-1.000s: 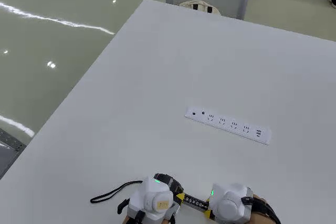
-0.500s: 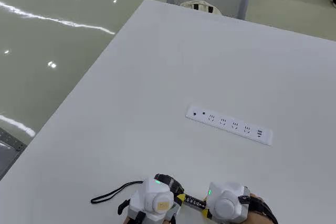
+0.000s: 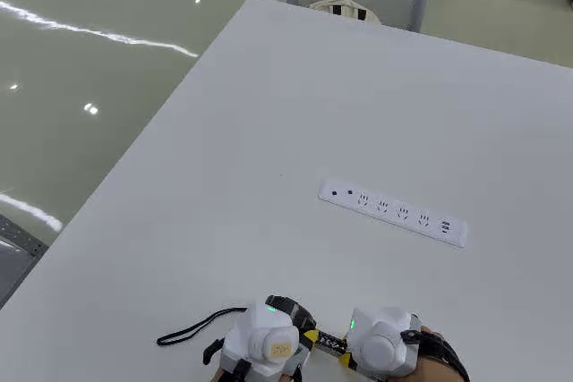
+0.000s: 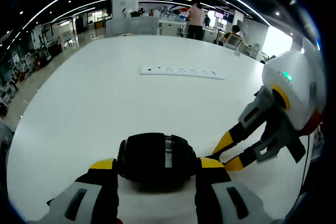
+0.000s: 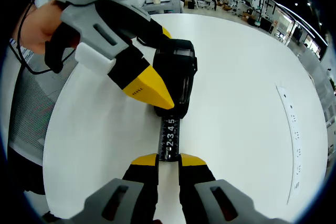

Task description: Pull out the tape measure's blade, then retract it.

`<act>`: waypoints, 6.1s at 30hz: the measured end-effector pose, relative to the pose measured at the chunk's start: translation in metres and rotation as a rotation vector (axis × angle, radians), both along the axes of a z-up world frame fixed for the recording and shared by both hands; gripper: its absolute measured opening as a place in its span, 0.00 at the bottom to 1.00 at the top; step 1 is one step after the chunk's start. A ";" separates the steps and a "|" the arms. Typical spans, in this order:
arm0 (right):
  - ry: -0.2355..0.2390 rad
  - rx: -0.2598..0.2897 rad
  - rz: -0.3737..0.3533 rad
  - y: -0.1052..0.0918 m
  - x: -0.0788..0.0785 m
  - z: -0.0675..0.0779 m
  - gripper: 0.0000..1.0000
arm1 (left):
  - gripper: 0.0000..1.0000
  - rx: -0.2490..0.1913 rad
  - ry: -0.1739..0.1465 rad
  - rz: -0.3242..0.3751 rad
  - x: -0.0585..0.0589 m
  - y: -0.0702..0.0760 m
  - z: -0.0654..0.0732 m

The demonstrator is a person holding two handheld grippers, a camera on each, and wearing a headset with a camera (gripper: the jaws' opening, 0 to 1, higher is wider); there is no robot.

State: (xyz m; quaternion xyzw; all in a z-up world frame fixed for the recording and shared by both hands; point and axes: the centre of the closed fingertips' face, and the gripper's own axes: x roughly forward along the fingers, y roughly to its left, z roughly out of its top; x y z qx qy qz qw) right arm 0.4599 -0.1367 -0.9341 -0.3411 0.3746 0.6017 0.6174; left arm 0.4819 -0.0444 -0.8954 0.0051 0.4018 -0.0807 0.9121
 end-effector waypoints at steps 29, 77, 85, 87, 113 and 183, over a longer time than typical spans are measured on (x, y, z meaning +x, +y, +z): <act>0.014 -0.005 0.010 0.016 0.001 0.000 0.13 | 0.55 0.000 0.000 -0.005 0.000 0.000 -0.001; 0.014 -0.025 0.076 0.026 0.003 -0.001 0.13 | 0.55 0.004 0.002 -0.010 0.000 0.000 0.000; -0.002 -0.027 0.109 0.027 0.002 -0.001 0.13 | 0.55 0.004 0.002 -0.011 0.000 0.000 0.000; -0.003 -0.026 0.114 0.028 0.002 0.000 0.13 | 0.55 0.005 0.002 -0.012 0.000 0.000 0.000; -0.007 -0.033 0.135 0.034 0.003 0.000 0.13 | 0.54 0.006 0.001 -0.014 0.001 0.000 0.001; 0.003 -0.019 -0.020 0.034 0.004 -0.001 0.21 | 0.66 -0.006 0.003 -0.014 -0.005 -0.001 0.000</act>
